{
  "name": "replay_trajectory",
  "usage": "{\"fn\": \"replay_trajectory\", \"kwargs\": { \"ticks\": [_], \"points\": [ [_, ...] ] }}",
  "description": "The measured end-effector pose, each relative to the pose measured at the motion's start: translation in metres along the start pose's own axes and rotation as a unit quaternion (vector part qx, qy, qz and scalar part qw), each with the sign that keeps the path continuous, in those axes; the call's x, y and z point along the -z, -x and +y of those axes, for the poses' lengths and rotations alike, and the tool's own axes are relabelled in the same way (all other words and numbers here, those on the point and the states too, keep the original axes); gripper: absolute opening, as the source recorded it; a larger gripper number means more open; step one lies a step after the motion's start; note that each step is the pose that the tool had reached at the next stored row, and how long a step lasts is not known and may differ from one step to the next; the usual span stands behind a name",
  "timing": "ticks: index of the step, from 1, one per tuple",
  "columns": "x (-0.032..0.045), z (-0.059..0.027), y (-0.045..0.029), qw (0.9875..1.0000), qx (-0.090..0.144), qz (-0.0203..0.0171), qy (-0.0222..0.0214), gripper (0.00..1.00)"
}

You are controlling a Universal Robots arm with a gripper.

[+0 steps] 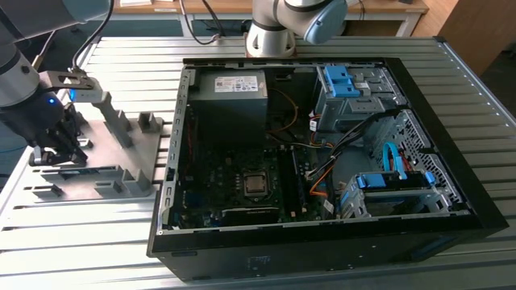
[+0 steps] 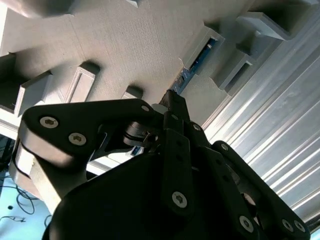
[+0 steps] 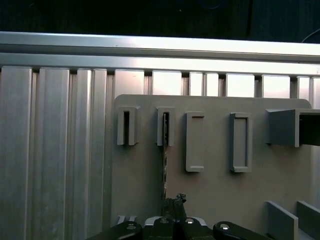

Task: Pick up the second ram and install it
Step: 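Pick up the second ram and move it above second insertion slot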

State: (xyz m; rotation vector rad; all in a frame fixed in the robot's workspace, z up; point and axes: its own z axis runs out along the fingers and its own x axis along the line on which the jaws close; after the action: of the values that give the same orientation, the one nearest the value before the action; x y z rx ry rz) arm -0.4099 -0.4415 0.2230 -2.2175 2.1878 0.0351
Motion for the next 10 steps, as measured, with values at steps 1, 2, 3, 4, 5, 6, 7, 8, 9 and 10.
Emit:
{"fn": "replay_trajectory", "kwargs": {
  "ticks": [1, 2, 3, 4, 5, 6, 7, 8, 9, 10],
  "points": [
    [0.0000, 0.0000, 0.0000, 1.0000, 0.000, 0.0000, 0.0000, 0.10],
    [0.0000, 0.0000, 0.0000, 1.0000, 0.000, 0.0000, 0.0000, 0.10],
    [0.0000, 0.0001, 0.0000, 1.0000, 0.000, 0.0000, 0.0000, 0.11],
    [0.0000, 0.0001, 0.0000, 1.0000, 0.000, 0.0000, 0.0000, 0.11],
    [0.0000, 0.0001, 0.0000, 1.0000, 0.000, 0.0000, 0.0000, 0.17],
    [0.0000, 0.0001, 0.0000, 1.0000, -0.001, 0.0000, 0.0000, 0.17],
    [0.0000, 0.0001, 0.0000, 1.0000, -0.001, 0.0000, 0.0000, 0.24],
    [0.0000, 0.0001, 0.0000, 1.0000, -0.001, 0.0000, 0.0000, 0.24],
    [0.0000, 0.0001, 0.0000, 1.0000, -0.001, 0.0000, 0.0000, 0.24],
    [0.0000, 0.0001, 0.0000, 1.0000, -0.001, 0.0000, 0.0000, 0.24]
  ]
}}
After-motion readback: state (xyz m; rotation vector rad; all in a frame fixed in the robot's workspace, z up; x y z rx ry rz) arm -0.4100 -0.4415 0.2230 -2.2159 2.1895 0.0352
